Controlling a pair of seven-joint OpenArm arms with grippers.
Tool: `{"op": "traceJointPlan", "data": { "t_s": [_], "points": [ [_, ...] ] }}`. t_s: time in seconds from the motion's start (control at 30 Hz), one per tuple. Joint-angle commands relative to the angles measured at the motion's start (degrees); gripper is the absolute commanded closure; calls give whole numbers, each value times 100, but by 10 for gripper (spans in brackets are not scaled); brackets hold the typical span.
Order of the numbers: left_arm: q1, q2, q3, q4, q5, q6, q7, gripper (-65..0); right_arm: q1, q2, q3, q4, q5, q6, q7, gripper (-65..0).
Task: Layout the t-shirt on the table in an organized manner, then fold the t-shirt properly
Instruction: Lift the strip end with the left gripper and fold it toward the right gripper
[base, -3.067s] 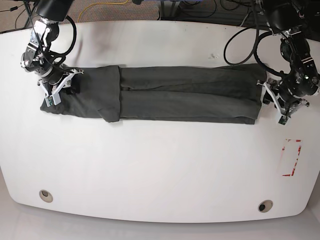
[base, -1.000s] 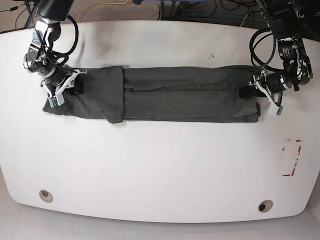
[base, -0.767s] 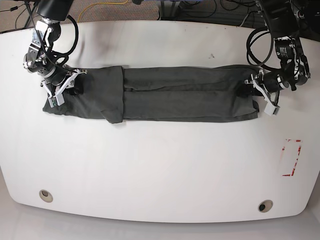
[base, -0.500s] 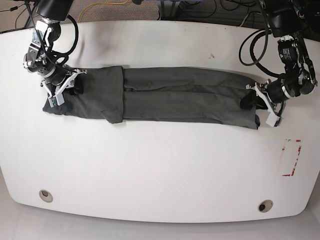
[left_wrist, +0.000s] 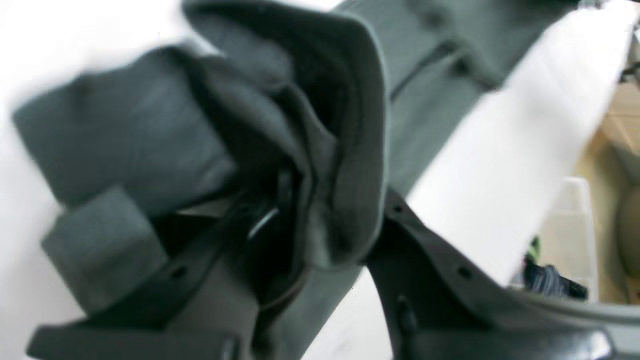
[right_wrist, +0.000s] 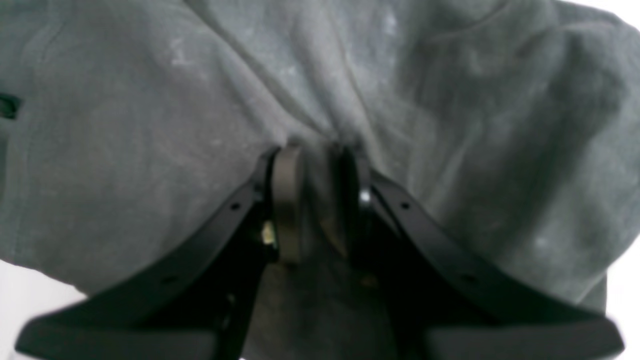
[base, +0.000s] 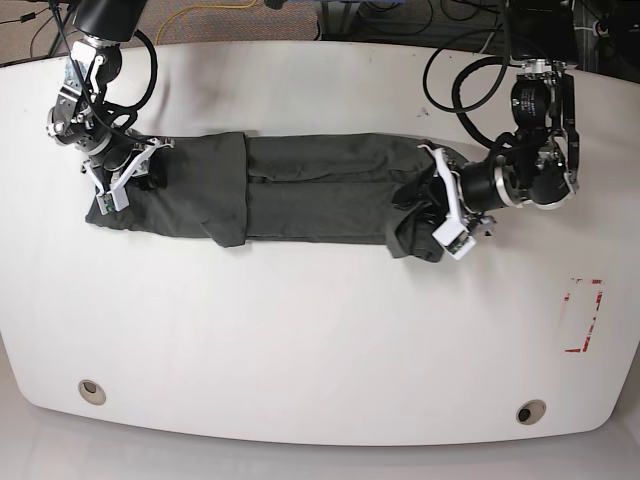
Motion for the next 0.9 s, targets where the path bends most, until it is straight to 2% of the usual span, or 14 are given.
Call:
{"op": "traceJointPlan", "data": {
  "t_s": [0.0,0.27,0.5,0.87],
  "points": [
    [-149,184,49,107,65,-8,-132,-79,6,55,7,13,-99,-5,-200,-130],
    [-237,641,427,11,619,-8,-140,-81,-3,55,7,13,-99,-5,-200,-130],
    [-245,1028,585,-315,865,-8,-149,-81,-3,55,7,13,-99,-5,-200,-130],
    [-474,1327,761,-429,1173,-8,-167,-81,-3,46,7,13,-90,-5,-200,-130]
  ]
}}
